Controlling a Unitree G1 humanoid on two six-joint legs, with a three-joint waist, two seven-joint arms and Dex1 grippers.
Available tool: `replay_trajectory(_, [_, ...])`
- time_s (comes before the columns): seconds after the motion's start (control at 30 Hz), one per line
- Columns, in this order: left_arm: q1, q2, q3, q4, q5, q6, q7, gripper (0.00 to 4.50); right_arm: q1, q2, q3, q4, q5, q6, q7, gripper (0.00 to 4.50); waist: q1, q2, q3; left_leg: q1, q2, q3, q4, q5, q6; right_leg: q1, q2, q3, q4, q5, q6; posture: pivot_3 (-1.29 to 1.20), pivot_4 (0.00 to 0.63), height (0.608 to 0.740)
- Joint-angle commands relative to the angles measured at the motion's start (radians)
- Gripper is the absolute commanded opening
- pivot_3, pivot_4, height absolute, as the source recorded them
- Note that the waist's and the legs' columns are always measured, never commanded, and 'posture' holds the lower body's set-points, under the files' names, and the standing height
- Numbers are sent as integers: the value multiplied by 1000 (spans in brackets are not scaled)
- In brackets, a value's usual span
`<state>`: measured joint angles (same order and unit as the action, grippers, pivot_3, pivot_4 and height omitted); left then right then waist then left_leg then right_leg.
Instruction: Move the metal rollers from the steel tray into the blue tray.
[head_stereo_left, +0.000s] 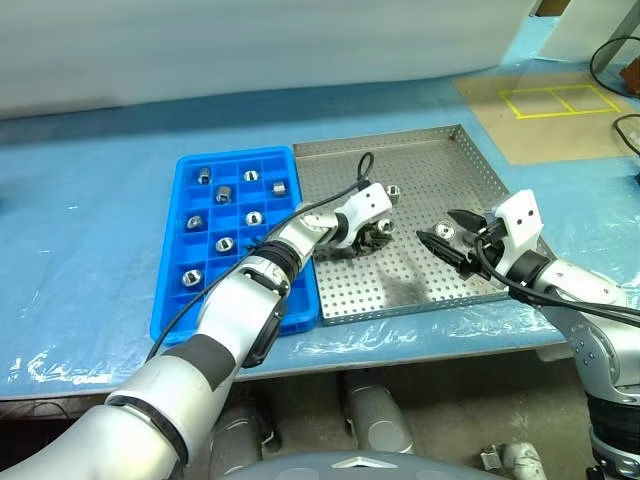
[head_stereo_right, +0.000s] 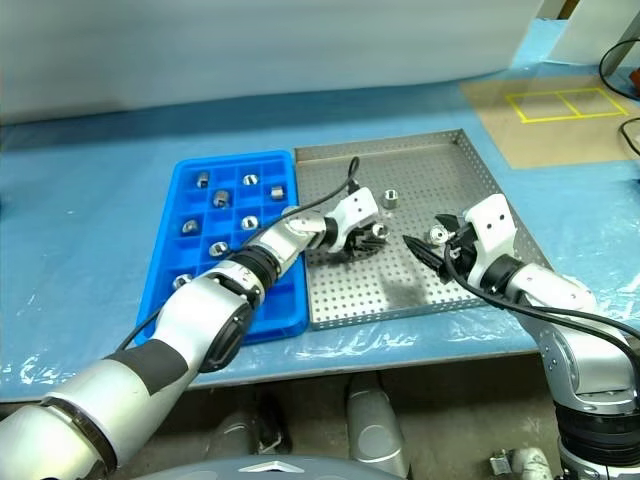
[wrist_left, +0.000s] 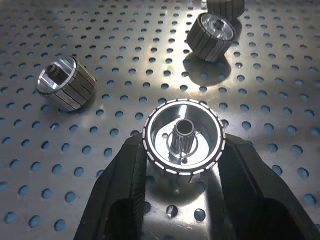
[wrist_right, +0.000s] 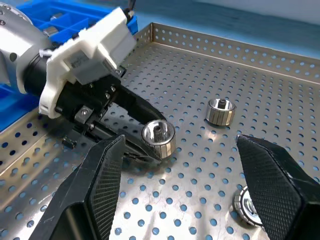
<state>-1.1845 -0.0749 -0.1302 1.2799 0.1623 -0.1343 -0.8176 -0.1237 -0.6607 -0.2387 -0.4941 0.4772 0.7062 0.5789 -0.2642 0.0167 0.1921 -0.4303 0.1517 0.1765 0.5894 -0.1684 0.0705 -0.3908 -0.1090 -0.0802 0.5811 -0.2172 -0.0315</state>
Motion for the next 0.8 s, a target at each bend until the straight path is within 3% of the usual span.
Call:
replay_trajectory(0.03, [-32,41,40,-85,-55,-30,-50,1744,-44,-18,10,-14,13,-15,21,3629,0,0,0,0,0,0,0,0,0,0,0,0,0,0,0,-635,150,740])
replay_trajectory(0.23, [-2,135,53,-239,-106,-8,-152,1744,-159,-21,81,50,4,-32,78,3629,6,0,0,-3,1,0,5,-1,2,-2,0,0,3,0,0,-541,150,740])
replay_trajectory(0.5, [243,321,32,-757,-211,169,-336,1744,-371,48,266,221,-36,-109,194,3629,39,0,0,-6,3,0,8,-1,3,-8,-1,0,13,1,-1,-342,150,740])
replay_trajectory(0.8, [464,526,98,-1189,-324,445,-300,1744,-553,153,412,417,-60,-200,388,3629,204,1,1,-3,11,1,8,7,-11,-14,1,1,29,0,-4,-112,150,740])
